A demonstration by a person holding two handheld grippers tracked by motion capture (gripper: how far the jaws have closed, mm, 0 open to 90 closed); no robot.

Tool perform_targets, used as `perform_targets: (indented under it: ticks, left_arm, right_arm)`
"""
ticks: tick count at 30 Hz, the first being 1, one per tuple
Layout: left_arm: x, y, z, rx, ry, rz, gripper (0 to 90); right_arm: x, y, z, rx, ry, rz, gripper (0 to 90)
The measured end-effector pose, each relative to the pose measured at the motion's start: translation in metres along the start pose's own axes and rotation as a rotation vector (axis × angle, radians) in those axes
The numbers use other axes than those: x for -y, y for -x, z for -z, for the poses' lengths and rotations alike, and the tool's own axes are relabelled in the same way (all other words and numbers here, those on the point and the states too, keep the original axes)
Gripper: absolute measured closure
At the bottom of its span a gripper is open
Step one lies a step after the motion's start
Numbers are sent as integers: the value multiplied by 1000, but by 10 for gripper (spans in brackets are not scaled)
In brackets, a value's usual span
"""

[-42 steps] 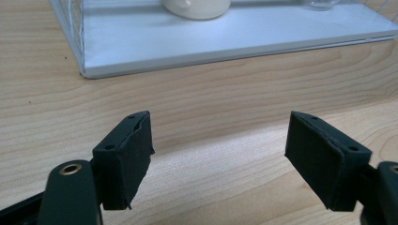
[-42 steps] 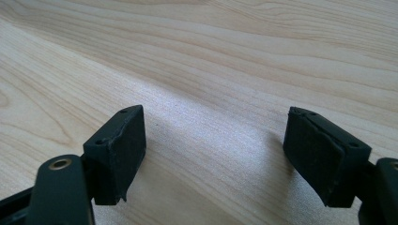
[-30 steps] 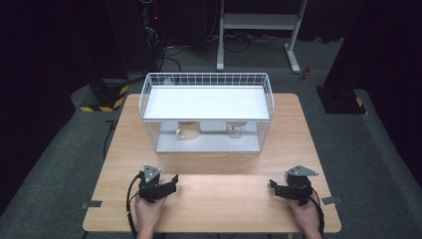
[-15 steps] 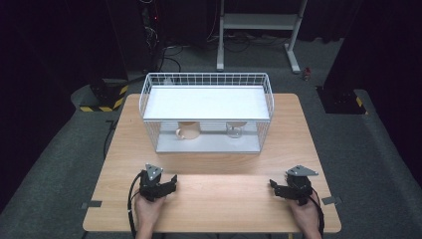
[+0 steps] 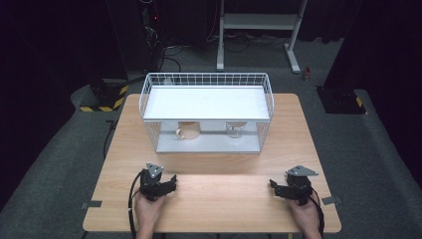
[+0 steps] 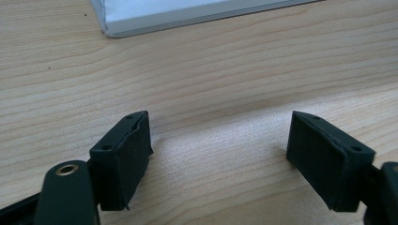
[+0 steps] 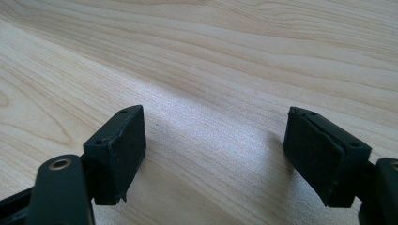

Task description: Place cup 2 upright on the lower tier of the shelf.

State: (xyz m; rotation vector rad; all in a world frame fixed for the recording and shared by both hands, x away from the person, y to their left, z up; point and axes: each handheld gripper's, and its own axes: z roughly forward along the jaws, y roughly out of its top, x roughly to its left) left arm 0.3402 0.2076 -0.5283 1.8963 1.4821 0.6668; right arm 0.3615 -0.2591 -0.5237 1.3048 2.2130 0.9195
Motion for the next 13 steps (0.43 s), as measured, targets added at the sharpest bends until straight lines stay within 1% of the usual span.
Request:
perform_targets:
  ticks: [13]
  left_arm:
    - [0, 0, 0, 0, -2, 6, 222]
  right_arm:
    - [0, 0, 0, 0, 0, 0, 216]
